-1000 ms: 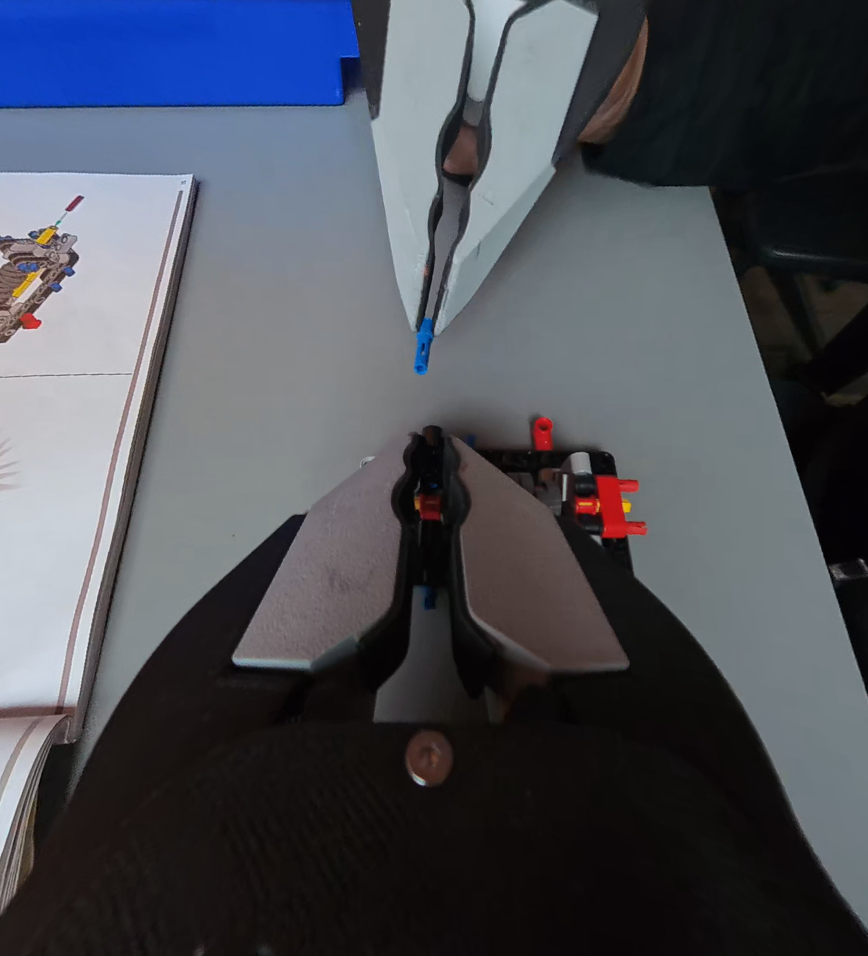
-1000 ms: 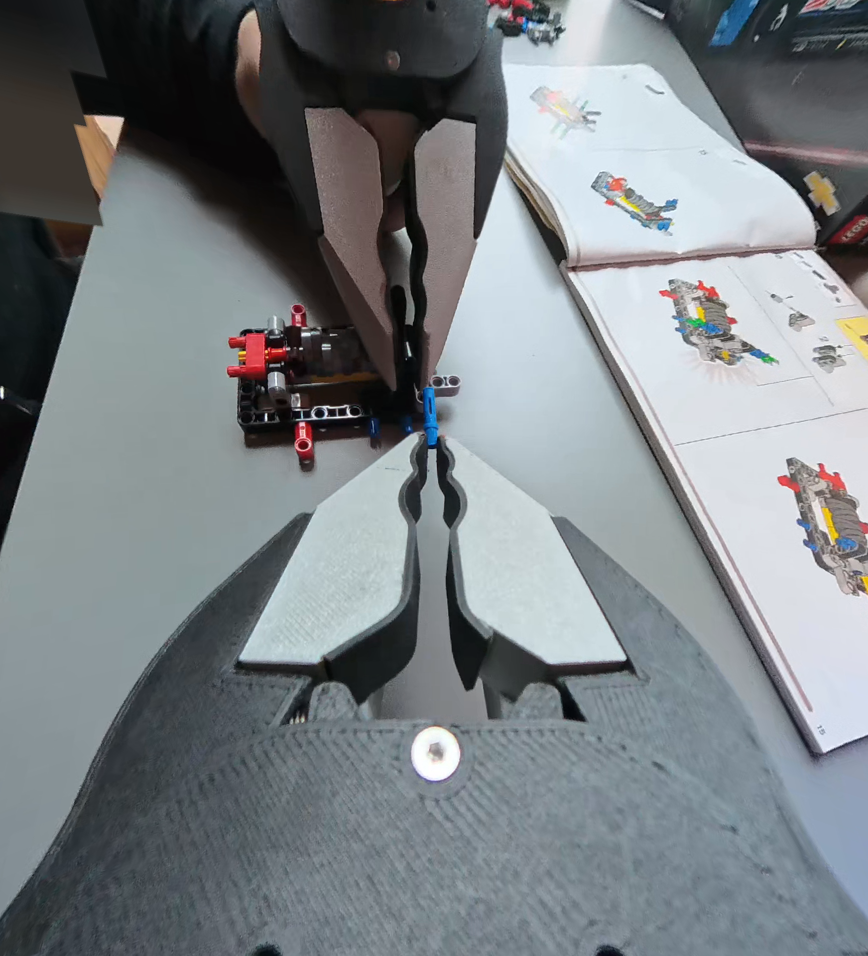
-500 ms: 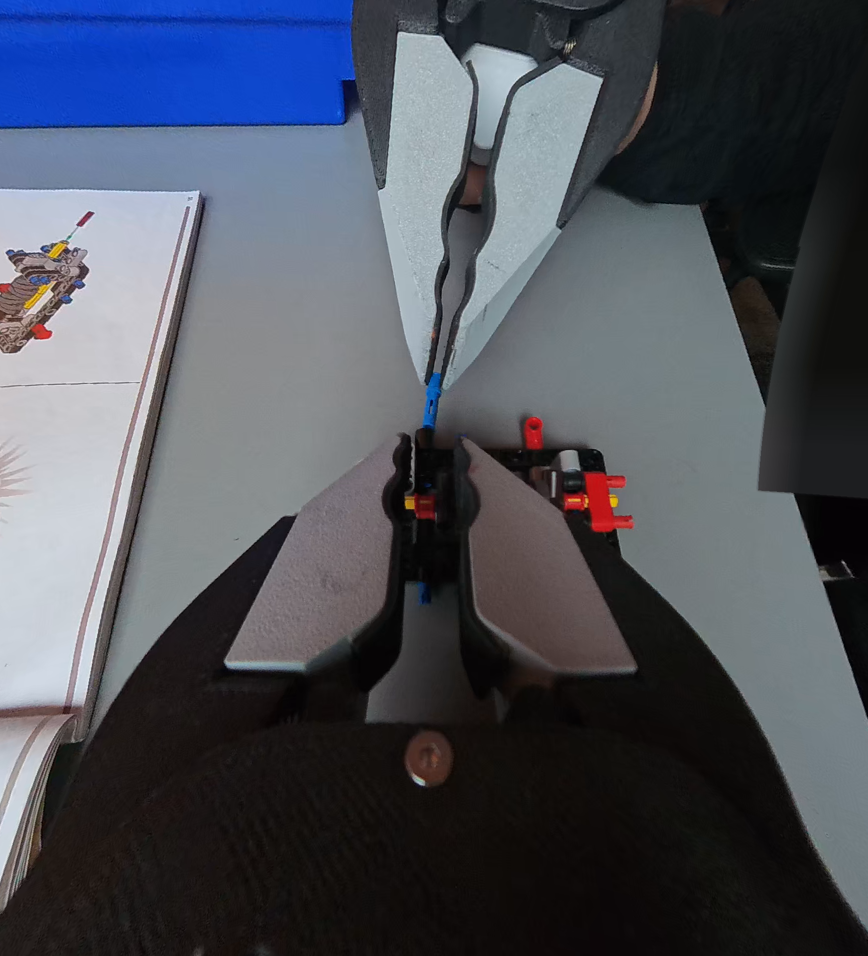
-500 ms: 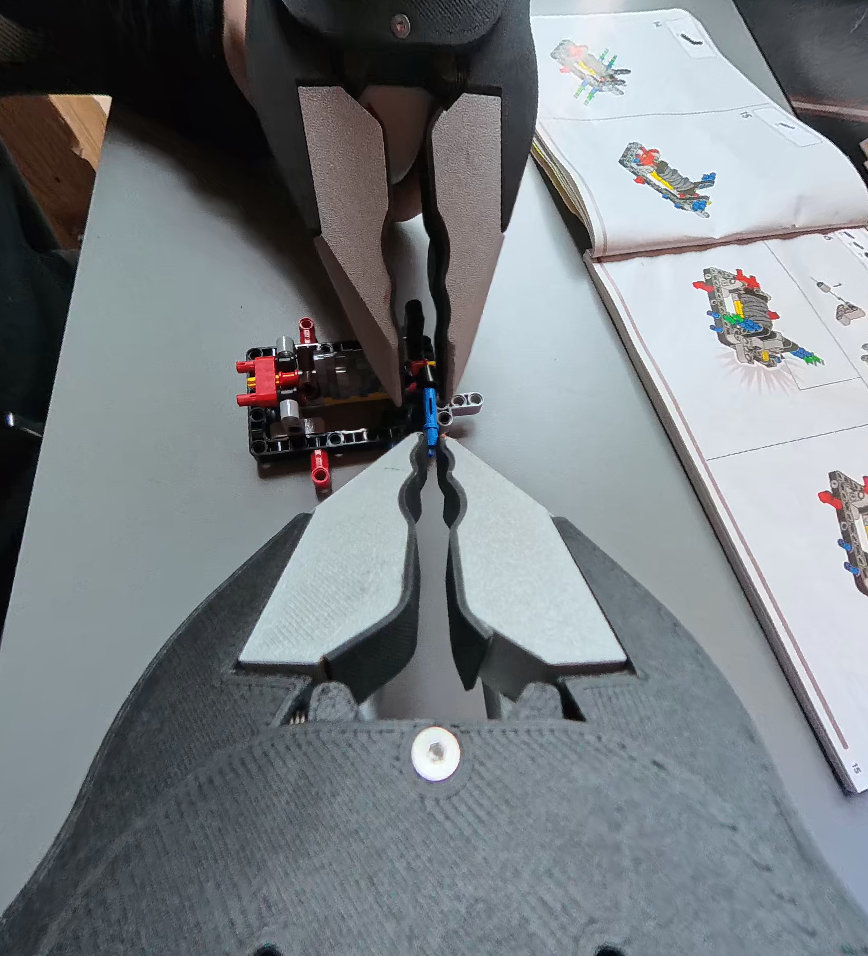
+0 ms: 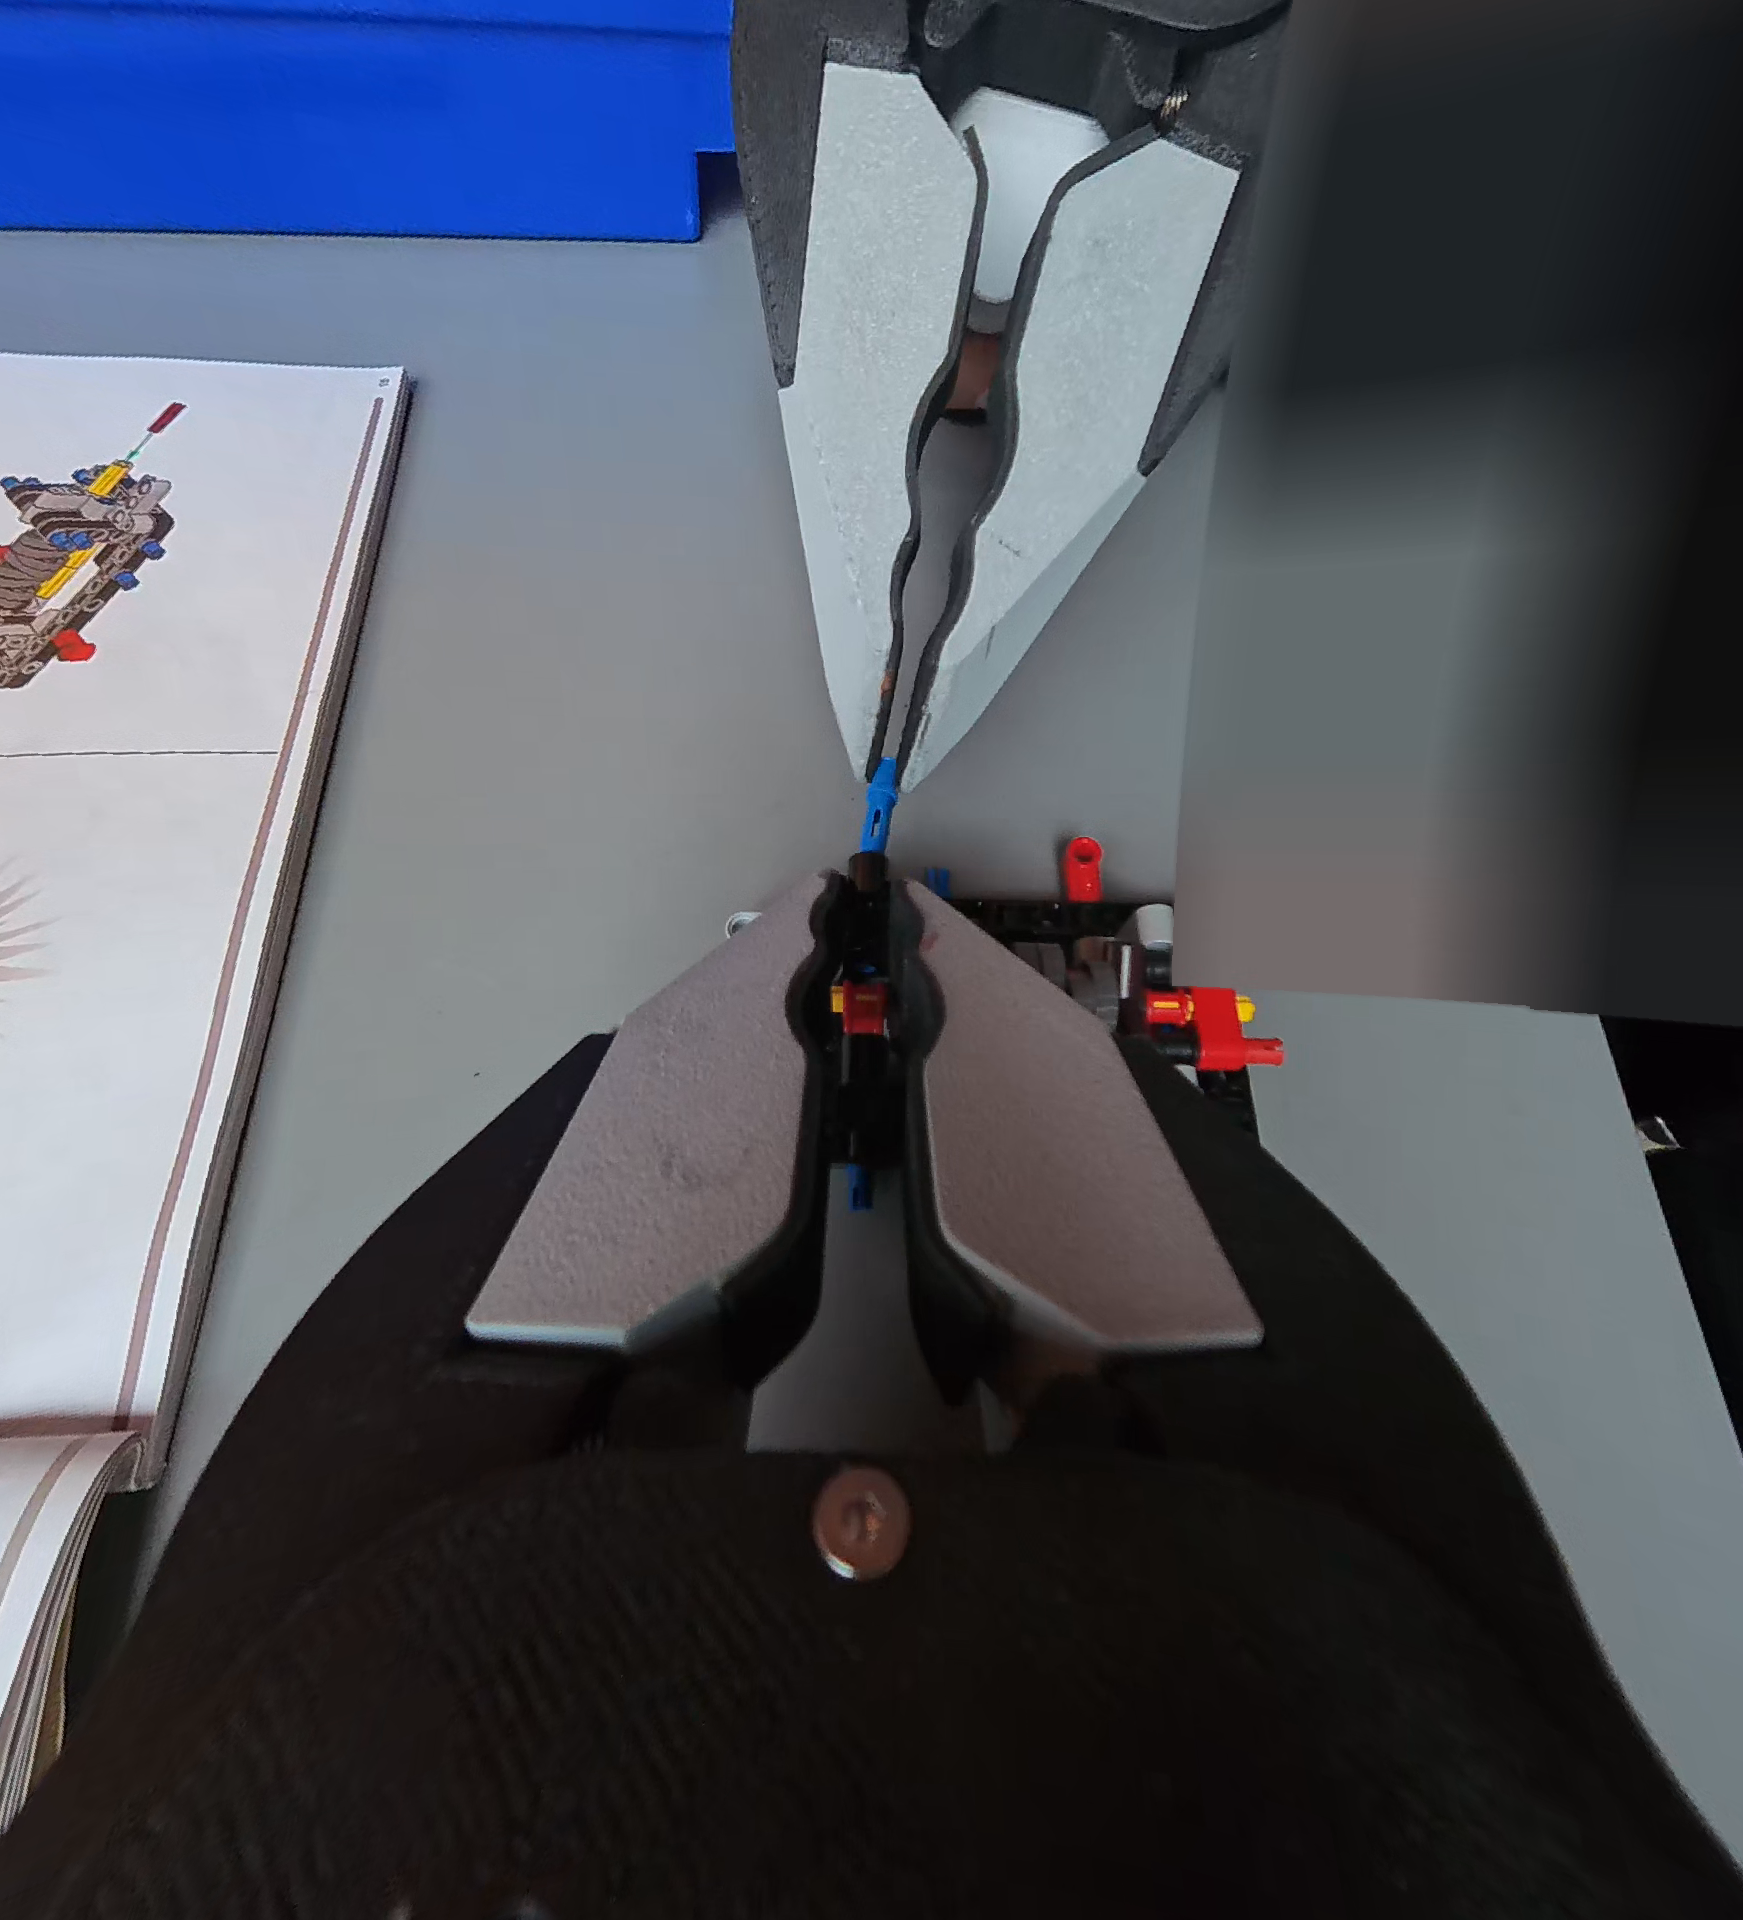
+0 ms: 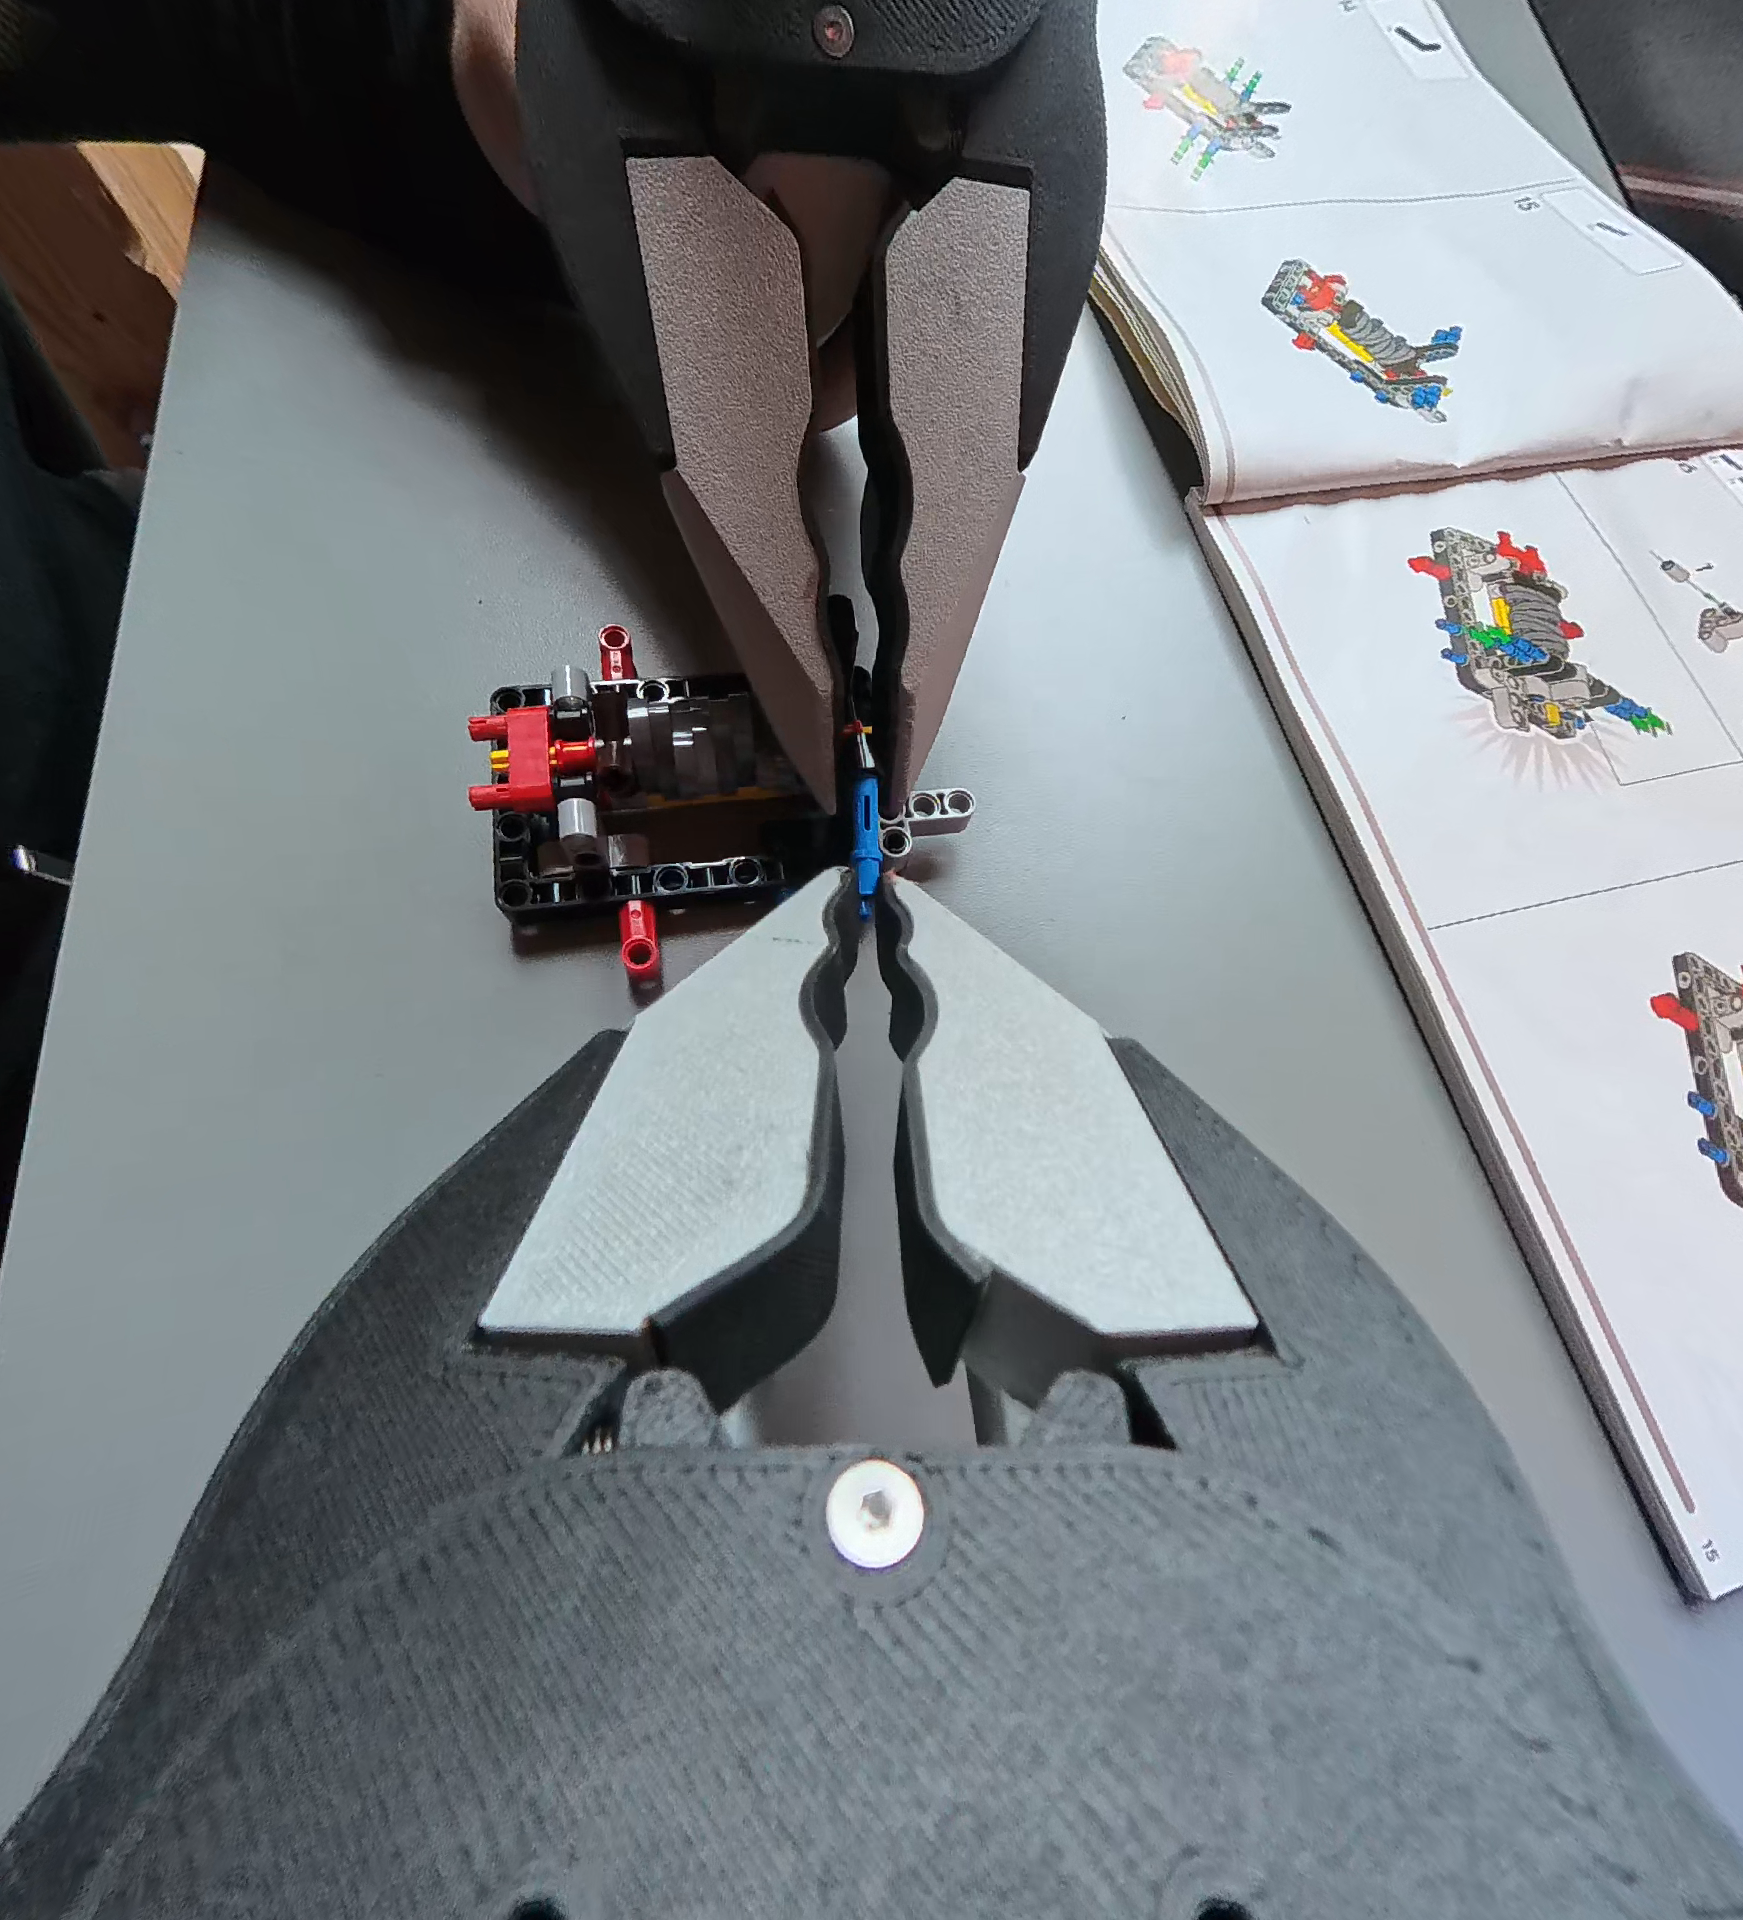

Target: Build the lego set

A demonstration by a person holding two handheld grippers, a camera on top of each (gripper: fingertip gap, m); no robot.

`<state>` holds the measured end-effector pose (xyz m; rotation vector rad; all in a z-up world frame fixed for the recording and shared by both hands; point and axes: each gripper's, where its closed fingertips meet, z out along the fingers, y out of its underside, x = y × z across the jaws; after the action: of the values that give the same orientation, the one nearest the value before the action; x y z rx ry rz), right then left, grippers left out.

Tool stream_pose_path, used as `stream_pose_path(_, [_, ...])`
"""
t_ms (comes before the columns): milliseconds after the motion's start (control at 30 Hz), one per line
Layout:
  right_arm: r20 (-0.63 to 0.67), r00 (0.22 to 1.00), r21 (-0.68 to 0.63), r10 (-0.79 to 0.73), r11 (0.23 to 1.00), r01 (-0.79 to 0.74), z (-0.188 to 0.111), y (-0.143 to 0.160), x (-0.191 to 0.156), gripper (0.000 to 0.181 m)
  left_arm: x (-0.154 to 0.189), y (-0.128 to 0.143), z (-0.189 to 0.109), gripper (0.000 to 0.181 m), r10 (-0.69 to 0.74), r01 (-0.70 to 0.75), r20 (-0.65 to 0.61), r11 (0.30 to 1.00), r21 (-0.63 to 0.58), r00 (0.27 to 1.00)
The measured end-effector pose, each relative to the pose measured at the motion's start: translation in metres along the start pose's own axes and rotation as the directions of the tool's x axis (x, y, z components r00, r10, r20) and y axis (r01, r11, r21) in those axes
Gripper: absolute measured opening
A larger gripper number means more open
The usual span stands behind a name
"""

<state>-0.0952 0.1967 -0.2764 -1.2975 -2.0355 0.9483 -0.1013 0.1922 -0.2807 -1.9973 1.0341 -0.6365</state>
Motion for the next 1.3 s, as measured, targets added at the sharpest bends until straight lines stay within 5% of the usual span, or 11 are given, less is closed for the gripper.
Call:
stream_pose_path(500, [0.026,0.977,-0.096,-0.212,0.972,0.213,-0.004,-0.007,0.000,0.000,0.002,0.001,0.000,0.006,0.028,-0.028,-0.008,0.999,-0.045,1.000])
stream_pose_path(1300, [0.077,0.989,-0.024,-0.128,0.991,0.130,0.005,-0.001,0.003,0.000,-0.002,0.003,-0.001,0.005,0.007,-0.007,-0.012,0.999,-0.041,1.000])
